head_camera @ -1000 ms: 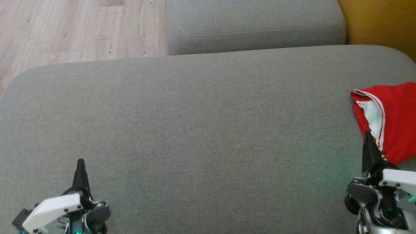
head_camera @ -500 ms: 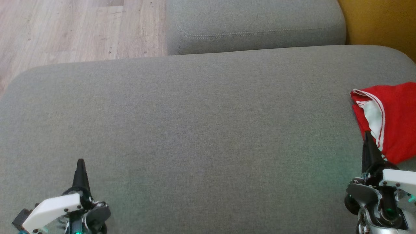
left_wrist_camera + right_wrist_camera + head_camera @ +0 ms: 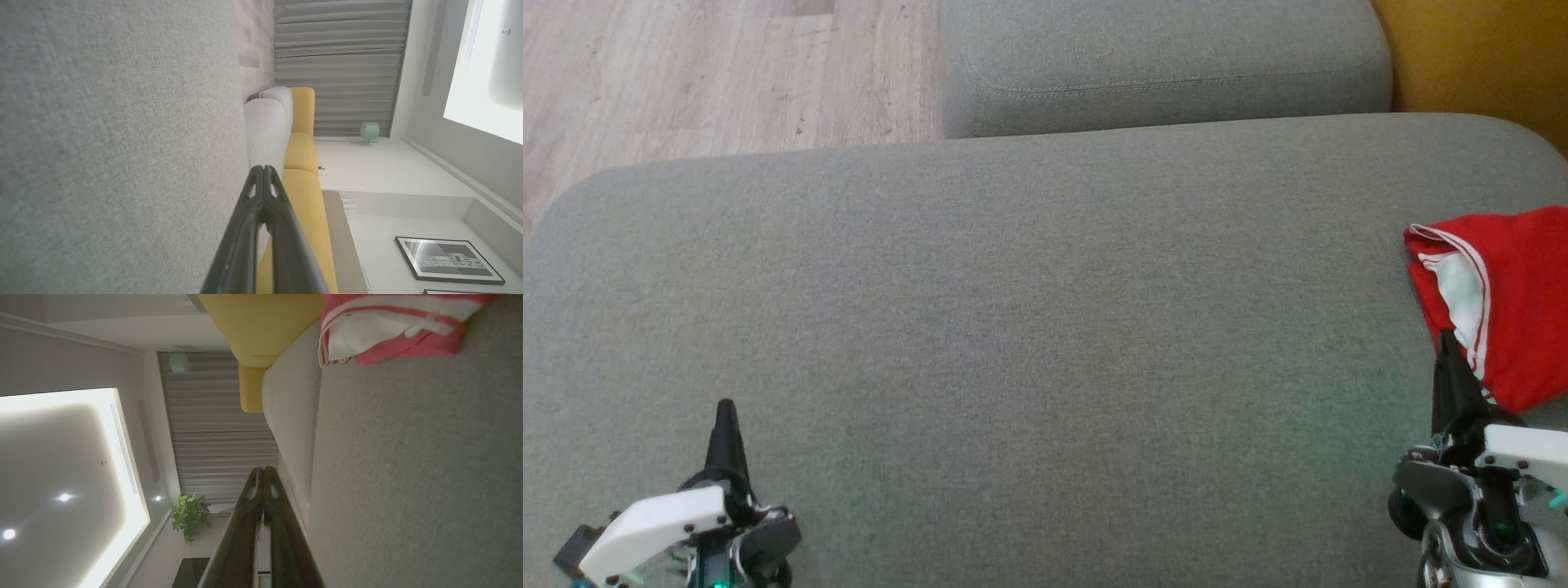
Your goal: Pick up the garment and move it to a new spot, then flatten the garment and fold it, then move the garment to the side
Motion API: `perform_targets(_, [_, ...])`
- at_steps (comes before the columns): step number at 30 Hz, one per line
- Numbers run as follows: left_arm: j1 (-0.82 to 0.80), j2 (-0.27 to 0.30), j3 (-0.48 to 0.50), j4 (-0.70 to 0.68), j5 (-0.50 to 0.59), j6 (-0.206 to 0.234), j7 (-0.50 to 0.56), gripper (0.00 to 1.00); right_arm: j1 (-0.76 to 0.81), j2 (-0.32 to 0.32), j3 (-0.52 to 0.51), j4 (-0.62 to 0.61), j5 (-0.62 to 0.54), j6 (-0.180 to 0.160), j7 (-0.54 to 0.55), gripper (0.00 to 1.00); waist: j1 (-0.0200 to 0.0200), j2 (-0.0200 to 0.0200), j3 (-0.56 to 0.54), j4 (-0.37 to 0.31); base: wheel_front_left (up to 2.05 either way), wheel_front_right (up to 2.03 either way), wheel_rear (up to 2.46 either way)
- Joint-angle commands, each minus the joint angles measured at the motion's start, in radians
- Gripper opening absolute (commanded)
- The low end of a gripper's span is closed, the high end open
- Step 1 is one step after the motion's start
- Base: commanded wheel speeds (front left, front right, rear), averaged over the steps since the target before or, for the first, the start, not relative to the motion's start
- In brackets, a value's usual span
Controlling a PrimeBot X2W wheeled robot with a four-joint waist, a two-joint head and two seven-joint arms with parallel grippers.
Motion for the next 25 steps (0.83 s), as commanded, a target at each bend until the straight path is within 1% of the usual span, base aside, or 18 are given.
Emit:
perform_targets(1, [-0.048,0.007,0.04,-0.037,-0.006,-0.007,0.007,0.0,-0.018,-0.004,0.021,-0.041,0.007,0.008,0.006,0.0,0.0,0.0,0.0,0.0,0.0,0.0,0.0])
perform_targets(25, [-0.048,0.007,0.04,-0.037,-0.006,-0.007,0.007,0.0,-0.018,-0.004,0.021,-0.041,0.007,0.008,0.006,0.0,0.0,0.0,0.0,0.0,0.0,0.0,0.0])
